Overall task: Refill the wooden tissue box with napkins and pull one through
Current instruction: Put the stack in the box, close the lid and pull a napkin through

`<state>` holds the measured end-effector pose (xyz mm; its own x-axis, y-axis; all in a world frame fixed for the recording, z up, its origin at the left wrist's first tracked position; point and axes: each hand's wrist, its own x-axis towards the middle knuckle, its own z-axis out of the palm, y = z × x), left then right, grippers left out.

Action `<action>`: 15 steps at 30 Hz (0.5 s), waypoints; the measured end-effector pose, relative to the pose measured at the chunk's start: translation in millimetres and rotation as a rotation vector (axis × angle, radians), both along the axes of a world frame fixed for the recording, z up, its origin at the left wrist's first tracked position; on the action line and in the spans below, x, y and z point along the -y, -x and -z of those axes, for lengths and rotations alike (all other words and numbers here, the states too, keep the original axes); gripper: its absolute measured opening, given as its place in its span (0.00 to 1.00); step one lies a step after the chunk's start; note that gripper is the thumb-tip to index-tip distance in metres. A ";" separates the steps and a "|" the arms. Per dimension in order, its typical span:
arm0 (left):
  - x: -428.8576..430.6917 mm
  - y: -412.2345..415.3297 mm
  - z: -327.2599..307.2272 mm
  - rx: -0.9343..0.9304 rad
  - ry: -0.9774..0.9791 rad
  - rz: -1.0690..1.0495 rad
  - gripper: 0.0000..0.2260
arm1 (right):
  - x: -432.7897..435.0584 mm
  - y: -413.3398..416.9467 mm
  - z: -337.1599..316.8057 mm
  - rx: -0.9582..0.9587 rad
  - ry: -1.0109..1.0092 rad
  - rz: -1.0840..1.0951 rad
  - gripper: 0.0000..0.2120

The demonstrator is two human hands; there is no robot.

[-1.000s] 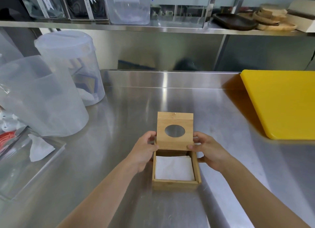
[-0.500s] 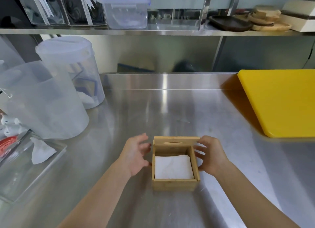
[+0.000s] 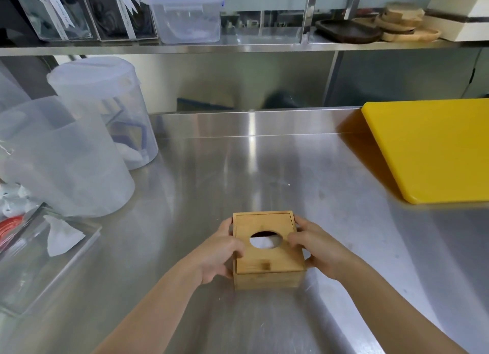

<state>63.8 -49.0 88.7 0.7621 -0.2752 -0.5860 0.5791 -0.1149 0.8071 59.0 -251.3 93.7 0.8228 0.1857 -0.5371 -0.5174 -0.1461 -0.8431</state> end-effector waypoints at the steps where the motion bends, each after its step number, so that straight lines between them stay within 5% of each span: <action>1: 0.0 1.1 1.1 0.027 -0.027 0.021 0.29 | -0.3 1.7 0.4 0.018 0.027 -0.009 0.23; 7: 5.7 6.2 2.2 0.222 -0.208 0.050 0.27 | -0.8 8.7 -3.0 0.070 0.084 -0.023 0.21; 11: 16.7 15.9 9.2 0.635 -0.685 0.133 0.33 | -4.0 11.2 -0.4 0.111 0.123 0.010 0.20; 15: 22.2 21.1 24.3 0.826 -1.009 0.321 0.41 | -3.6 12.9 -1.4 0.144 0.125 0.022 0.20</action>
